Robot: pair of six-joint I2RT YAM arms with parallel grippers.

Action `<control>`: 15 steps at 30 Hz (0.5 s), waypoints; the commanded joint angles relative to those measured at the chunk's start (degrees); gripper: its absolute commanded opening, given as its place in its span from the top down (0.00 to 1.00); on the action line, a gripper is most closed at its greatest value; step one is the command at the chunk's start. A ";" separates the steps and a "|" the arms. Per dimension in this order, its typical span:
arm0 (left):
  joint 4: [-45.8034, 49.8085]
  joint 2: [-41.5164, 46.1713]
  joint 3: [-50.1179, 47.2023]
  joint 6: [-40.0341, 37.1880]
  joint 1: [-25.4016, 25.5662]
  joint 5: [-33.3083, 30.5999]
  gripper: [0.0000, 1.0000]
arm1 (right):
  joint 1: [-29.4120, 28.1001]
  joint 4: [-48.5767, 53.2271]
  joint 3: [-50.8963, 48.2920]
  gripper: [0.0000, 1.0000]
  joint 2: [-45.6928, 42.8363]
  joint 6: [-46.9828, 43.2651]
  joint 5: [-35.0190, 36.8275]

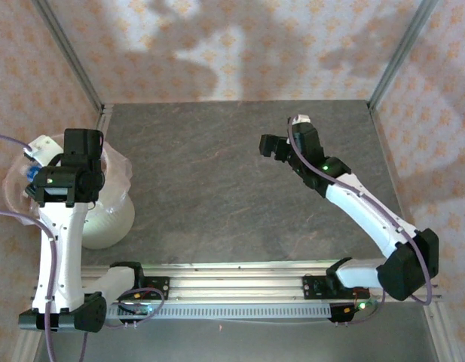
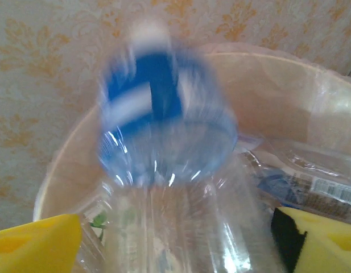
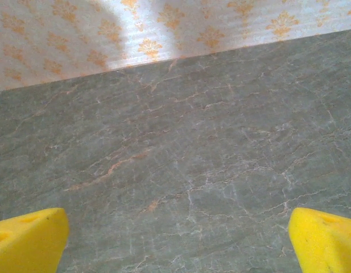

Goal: Put the plastic bottles in the bin

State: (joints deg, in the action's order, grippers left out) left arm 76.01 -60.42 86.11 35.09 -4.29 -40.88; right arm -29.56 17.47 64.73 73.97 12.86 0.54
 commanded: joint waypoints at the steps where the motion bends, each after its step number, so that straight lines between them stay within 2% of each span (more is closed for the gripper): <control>1: -0.17 0.23 2.33 0.86 -0.36 0.04 0.04 | 0.21 1.98 1.15 0.01 0.56 2.28 -0.82; 4: -1.06 1.12 3.05 -0.11 -0.36 1.70 0.01 | 0.18 1.31 0.82 0.01 0.86 3.01 -0.97; 7: -3.47 2.47 3.14 -1.67 -0.37 7.02 0.00 | 0.19 1.41 1.34 0.01 1.29 2.65 -0.76; 10: -8.24 4.43 2.97 -2.66 -0.36 17.90 0.00 | 0.18 1.39 1.80 0.01 1.50 2.16 -0.33; 15: -23.36 8.17 -0.45 -2.93 1.28 43.67 0.01 | 0.20 -0.68 0.85 0.01 0.02 2.21 2.65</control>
State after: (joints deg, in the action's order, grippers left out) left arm 63.99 -53.98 87.18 32.95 -4.05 -15.42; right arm -29.56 18.15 64.73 75.05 14.79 0.47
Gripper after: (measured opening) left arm 0.995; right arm 0.992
